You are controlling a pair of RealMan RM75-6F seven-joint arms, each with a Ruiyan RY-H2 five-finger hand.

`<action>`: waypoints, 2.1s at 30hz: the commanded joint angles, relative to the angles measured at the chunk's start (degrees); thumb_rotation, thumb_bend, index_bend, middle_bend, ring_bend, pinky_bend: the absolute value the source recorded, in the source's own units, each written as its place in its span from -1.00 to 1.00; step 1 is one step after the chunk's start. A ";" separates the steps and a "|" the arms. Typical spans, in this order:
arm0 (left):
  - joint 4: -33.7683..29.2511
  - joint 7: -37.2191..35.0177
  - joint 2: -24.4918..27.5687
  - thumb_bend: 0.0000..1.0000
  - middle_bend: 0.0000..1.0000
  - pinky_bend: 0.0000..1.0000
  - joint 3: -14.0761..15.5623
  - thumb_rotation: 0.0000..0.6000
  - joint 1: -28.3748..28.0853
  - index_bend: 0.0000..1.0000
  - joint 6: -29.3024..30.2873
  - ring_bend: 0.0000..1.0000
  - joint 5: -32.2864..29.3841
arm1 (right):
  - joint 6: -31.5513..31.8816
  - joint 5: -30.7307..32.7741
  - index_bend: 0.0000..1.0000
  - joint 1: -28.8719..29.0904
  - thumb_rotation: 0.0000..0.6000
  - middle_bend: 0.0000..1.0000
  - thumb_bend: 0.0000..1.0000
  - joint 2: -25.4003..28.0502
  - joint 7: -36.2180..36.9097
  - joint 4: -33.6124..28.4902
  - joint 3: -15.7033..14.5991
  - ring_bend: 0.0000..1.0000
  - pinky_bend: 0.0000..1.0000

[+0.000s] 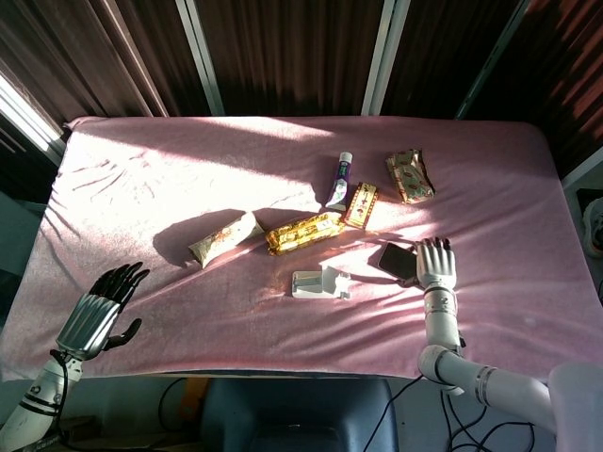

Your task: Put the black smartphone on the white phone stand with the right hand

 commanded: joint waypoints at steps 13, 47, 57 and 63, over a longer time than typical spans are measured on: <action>0.06 -0.47 0.18 -0.28 -0.98 -0.76 -0.02 1.00 0.18 -1.00 0.43 -0.96 0.18 | 2.46 -2.62 0.24 0.62 1.00 -0.43 -0.61 -1.86 -0.90 -0.37 -0.30 -0.76 -0.91; 0.12 -0.32 0.12 -0.28 -0.98 -0.76 -0.02 1.00 0.31 -1.00 0.40 -0.96 0.07 | 12.67 -27.80 1.00 -5.77 1.00 0.59 -0.57 -2.21 10.48 -0.25 -3.93 0.09 -0.59; 0.13 0.65 -0.29 -0.28 -0.98 -0.75 -0.69 1.00 0.39 -1.00 0.48 -0.96 -1.01 | 12.50 -49.45 1.00 -8.18 1.00 0.61 -0.57 0.12 44.72 1.20 -4.09 0.10 -0.50; 0.06 1.99 -0.86 -0.28 -0.98 -0.76 -0.96 1.00 0.18 -1.00 -0.16 -0.96 -1.71 | 12.56 -58.69 1.00 -6.05 1.00 0.61 -0.57 -5.23 59.31 9.31 -5.29 0.10 -0.49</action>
